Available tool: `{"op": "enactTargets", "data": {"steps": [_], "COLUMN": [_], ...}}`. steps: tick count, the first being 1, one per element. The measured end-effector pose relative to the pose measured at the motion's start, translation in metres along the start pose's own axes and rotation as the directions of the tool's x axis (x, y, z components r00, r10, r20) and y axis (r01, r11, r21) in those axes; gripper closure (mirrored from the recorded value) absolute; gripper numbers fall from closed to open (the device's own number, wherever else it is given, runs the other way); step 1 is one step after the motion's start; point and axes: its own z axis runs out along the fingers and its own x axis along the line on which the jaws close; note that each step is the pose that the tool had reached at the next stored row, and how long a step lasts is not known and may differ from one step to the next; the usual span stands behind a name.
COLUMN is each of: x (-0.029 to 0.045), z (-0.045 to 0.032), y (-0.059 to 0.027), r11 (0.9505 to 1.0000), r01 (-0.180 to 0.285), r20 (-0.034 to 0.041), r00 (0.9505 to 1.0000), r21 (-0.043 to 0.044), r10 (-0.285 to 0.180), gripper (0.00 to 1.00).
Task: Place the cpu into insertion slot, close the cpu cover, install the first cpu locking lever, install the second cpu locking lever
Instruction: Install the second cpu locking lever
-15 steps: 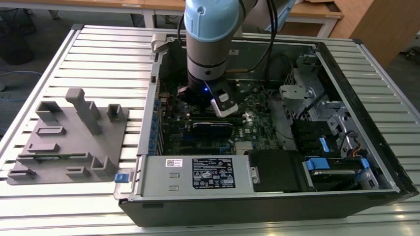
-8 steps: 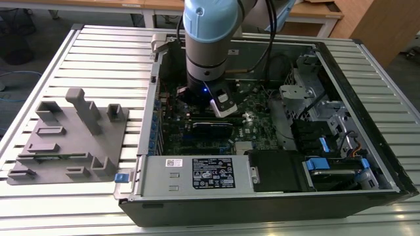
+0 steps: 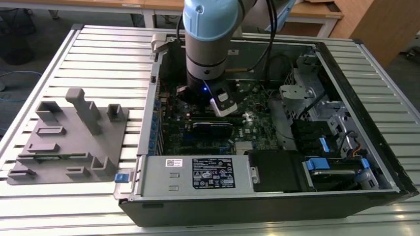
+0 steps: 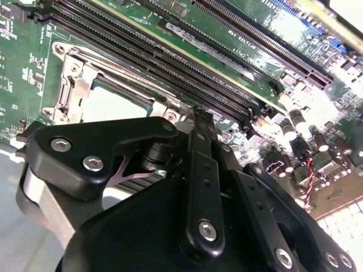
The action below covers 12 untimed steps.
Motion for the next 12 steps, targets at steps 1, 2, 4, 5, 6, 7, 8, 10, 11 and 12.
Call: {"op": "enactTargets", "data": {"steps": [1, 2, 4, 5, 6, 7, 8, 10, 11, 12], "x": [0.0, 0.0, 0.0, -0.0001, -0.0001, -0.0001, -0.0001, -0.0002, -0.0002, -0.0003], "z": [-0.0009, -0.0018, -0.0044, -0.006, -0.0077, -0.0094, -0.0112, -0.0146, -0.0163, -0.0178], "y": [0.0002, 0.0003, 0.0009, 0.0012, 0.0016, 0.0019, 0.0023, 0.0031, 0.0034, 0.0037], "r11": [1.0, 1.0, 1.0, 1.0, 1.0, 1.0, 1.0, 1.0, 1.0, 1.0], "r01": [0.0, 0.0, 0.0, 0.0, 0.0, 0.0, 0.0, 0.0, 0.0, 0.0], "r20": [-0.0002, -0.0002, -0.0002, -0.0002, -0.0002, -0.0001, -0.0002, -0.0002, -0.0002, -0.0002], "r00": [1.0, 1.0, 1.0, 1.0, 1.0, 1.0, 1.0, 1.0, 1.0, 1.0], "r21": [0.0004, 0.0004, 0.0004, 0.0004, 0.0005, 0.0004, 0.0004, 0.0005, 0.0005, 0.0004], "r10": [0.0, 0.0, 0.0, 0.0, 0.0, 0.0, 0.0, 0.0, 0.0, 0.0], "gripper": [0.89, 0.89, 0.89, 0.89, 0.89, 0.89, 0.89, 0.89, 0.89, 0.89]}}
